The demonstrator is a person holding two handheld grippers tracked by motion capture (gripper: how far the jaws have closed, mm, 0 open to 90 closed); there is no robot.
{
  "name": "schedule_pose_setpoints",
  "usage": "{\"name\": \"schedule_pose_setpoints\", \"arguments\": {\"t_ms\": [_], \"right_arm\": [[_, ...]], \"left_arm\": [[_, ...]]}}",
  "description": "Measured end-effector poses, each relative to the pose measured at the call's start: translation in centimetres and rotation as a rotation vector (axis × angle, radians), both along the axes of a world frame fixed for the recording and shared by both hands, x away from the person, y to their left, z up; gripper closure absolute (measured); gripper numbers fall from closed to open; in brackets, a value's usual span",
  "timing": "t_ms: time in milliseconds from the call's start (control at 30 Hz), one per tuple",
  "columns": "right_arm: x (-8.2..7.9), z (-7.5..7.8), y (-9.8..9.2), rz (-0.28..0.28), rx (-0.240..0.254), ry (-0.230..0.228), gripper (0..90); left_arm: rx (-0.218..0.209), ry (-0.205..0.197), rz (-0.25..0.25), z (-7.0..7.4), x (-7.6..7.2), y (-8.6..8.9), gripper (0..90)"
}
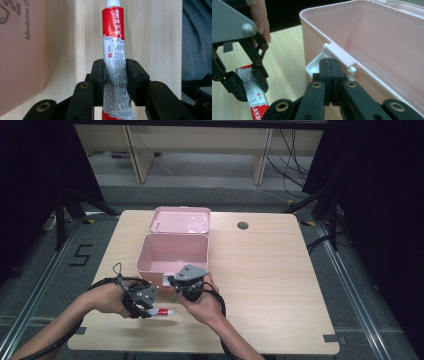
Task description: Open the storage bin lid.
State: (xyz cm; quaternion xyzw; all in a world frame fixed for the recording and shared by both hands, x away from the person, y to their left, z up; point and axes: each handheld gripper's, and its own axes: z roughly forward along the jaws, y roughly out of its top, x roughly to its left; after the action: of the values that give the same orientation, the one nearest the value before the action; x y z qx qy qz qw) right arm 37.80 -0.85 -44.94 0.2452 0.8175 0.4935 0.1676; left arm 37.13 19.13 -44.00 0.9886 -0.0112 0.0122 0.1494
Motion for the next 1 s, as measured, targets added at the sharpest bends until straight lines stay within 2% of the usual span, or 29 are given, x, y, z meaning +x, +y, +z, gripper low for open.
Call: {"name": "schedule_pose_setpoints", "arguments": {"t_ms": [100, 133, 467, 633, 667, 800, 833, 967, 1000], "right_arm": [[0.0, 0.0, 0.0, 0.000, 0.000, 0.001, 90.0], [-0.2, 0.0, 0.0, -0.012, 0.008, 0.019, 90.0], [0.0, 0.1, -0.1, -0.001, -0.011, 0.018, 90.0], [0.0, 0.0, 0.0, -0.008, 0.001, 0.008, 90.0], [0.1, 0.0, 0.0, 0.003, -0.004, -0.006, 90.0], [0.1, 0.1, -0.1, 0.009, -0.010, -0.001, 90.0], [0.1, 0.1, -0.2, 0.012, -0.021, -0.009, 90.0], [0.1, 0.1, -0.1, 0.003, -0.015, -0.019, 90.0], [0.1, 0.2, -0.1, 0.008, -0.020, -0.009, 90.0]], "left_arm": [[0.003, -0.008, -0.015, 0.3, 0.0, 0.0, 68.5], [0.004, -0.010, -0.020, 0.4, 0.0, 0.0, 68.5], [-0.005, -0.026, -0.043, 1.4, -0.2, 0.2, 68.5], [-0.022, -0.041, -0.049, 1.9, -0.2, 0.3, 68.5], [-0.019, -0.043, -0.053, 2.0, -0.2, 0.3, 68.5], [-0.022, -0.048, -0.057, 2.5, -0.2, 0.4, 68.5], [-0.023, -0.054, -0.059, 2.6, -0.1, 0.4, 68.5], [-0.032, -0.064, -0.061, 3.1, -0.1, 0.5, 68.5], [-0.030, -0.063, -0.064, 3.1, -0.1, 0.6, 68.5]]}}
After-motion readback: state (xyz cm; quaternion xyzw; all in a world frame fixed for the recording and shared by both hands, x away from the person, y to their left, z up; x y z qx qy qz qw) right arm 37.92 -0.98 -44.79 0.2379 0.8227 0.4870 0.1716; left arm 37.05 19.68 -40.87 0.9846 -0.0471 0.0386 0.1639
